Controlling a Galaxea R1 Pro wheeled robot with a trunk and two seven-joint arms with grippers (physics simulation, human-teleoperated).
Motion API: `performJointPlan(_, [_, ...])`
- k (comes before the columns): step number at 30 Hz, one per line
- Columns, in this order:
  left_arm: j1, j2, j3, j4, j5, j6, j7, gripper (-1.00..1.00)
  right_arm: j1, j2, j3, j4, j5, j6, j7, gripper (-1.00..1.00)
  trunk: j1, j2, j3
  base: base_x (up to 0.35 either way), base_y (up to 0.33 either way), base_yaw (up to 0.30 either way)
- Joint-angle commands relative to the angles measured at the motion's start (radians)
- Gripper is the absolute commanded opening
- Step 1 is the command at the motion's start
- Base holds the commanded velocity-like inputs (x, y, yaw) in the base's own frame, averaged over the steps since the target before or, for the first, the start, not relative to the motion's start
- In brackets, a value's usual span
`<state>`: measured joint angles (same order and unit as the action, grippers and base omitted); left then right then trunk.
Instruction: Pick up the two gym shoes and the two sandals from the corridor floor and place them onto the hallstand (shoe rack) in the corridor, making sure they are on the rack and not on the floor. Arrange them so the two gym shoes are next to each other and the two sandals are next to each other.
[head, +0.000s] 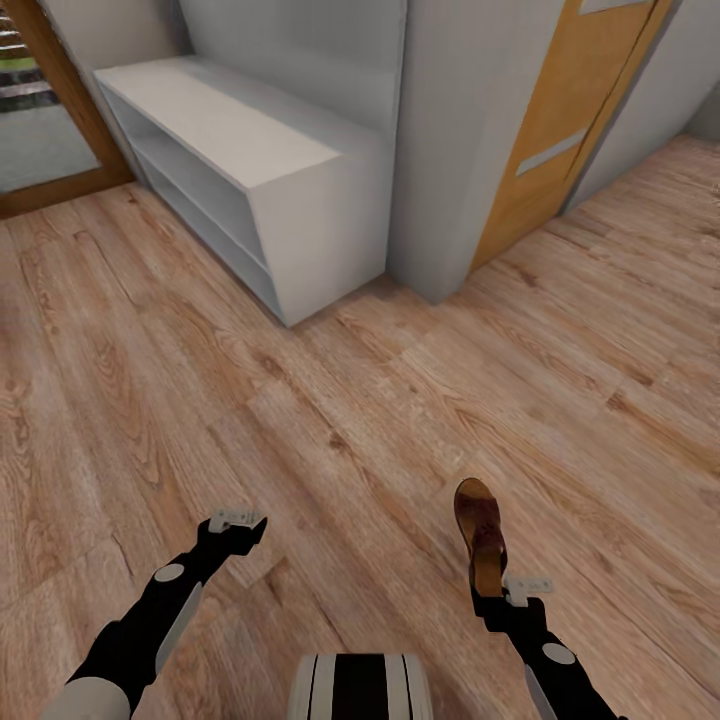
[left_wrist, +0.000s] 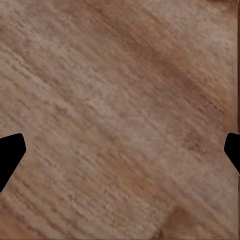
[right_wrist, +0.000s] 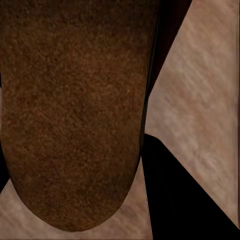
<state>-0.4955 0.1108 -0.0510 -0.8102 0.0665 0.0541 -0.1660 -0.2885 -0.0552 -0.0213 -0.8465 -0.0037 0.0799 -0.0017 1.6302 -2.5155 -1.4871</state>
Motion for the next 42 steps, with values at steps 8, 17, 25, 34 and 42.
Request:
performJointPlan(8, [0.0, 0.001, -0.001, -0.001, 0.006, 0.006, -0.001, 1.0, 0.0, -0.001, 0.0, -0.002, -0.004, 0.006, -0.001, -1.0, -0.004, 0.002, 0.042, 0.0, 0.0, -0.065])
performJointPlan(17, [0.0, 0.001, 0.0, 0.011, 0.006, 0.006, -0.001, 1.0, 0.0, -0.001, 0.0, -0.001, -0.003, 0.006, -0.001, -1.0, -0.008, 0.004, 0.091, 0.0, 0.0, -0.072])
performJointPlan(25, [0.0, 0.002, 0.0, 0.061, 0.006, -0.009, 0.0, 1.0, 0.0, -0.002, 0.0, 0.019, 0.0, 0.004, 0.002, -1.0, -0.011, 0.006, 0.134, 0.0, 0.0, -0.077])
performJointPlan(34, [0.0, 0.009, 0.0, 0.221, 0.006, -0.147, 0.001, 1.0, 0.001, -0.007, 0.0, 0.157, 0.0, -0.056, 0.005, -1.0, -0.015, 0.008, 0.182, 0.0, 0.0, -0.078])
performJointPlan(42, [0.006, 0.011, 0.0, 0.526, 0.019, -0.358, 0.106, 1.0, 0.001, -0.012, 0.003, 0.481, 0.001, -0.395, 0.008, -1.0, -0.019, 0.009, 0.222, 0.0, 0.0, -0.066])
